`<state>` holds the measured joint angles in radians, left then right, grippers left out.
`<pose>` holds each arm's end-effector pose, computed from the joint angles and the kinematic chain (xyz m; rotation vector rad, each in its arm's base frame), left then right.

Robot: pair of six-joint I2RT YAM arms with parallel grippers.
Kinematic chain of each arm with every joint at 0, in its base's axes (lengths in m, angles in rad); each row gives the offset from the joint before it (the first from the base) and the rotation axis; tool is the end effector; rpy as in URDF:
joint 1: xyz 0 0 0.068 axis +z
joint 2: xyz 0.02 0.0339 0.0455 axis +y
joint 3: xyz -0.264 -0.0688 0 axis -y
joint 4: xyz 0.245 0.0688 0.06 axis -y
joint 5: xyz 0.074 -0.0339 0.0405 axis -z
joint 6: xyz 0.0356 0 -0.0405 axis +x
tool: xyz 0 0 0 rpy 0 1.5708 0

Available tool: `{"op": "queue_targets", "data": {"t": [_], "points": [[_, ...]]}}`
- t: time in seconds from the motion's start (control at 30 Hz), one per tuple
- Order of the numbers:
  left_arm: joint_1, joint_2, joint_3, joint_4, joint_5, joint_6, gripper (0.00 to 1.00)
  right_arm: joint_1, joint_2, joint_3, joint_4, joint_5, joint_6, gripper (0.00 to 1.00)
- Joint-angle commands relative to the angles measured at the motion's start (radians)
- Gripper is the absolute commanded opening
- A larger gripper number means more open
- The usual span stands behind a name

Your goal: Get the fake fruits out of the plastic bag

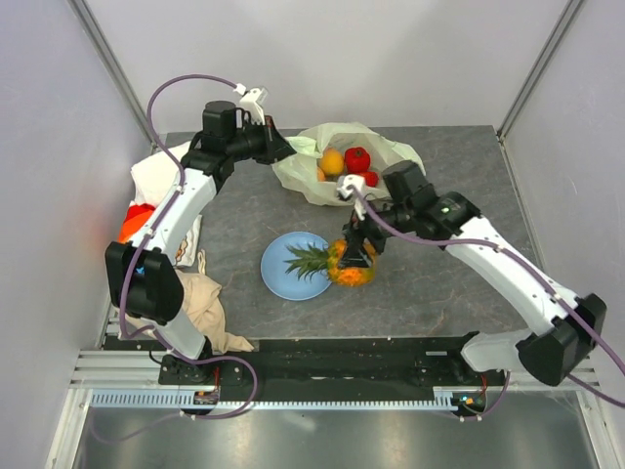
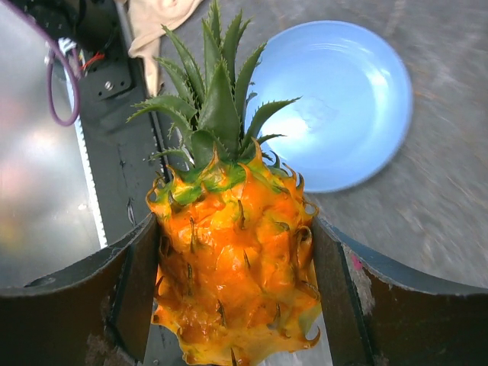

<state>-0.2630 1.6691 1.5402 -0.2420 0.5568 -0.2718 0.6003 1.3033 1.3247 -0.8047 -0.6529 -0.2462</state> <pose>0.3753 -0.1205 0.3665 0.3727 1.9519 -0.8901 0.2076 0.1683 0.3612 -1.2480 1.9774 0.9411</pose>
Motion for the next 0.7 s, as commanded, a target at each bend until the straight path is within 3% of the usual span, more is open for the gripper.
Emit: {"op": "queue_targets", "data": {"t": [0.0,0.27,0.43,0.67], "points": [[0.024,-0.005,0.014,0.026,0.026,-0.055,0.02,0.095,0.079,-0.019,0.166,0.038,0.005,0.44],[0.048,-0.012,-0.009,0.038,0.026,-0.050,0.01,0.179,0.331,0.041,0.384,0.064,0.094,0.42],[0.064,-0.014,-0.014,0.038,0.019,-0.049,0.01,0.197,0.467,0.034,0.616,0.137,0.468,0.42],[0.074,-0.012,-0.022,0.047,0.011,-0.047,0.02,0.216,0.576,0.091,0.687,0.205,0.642,0.45]]}}
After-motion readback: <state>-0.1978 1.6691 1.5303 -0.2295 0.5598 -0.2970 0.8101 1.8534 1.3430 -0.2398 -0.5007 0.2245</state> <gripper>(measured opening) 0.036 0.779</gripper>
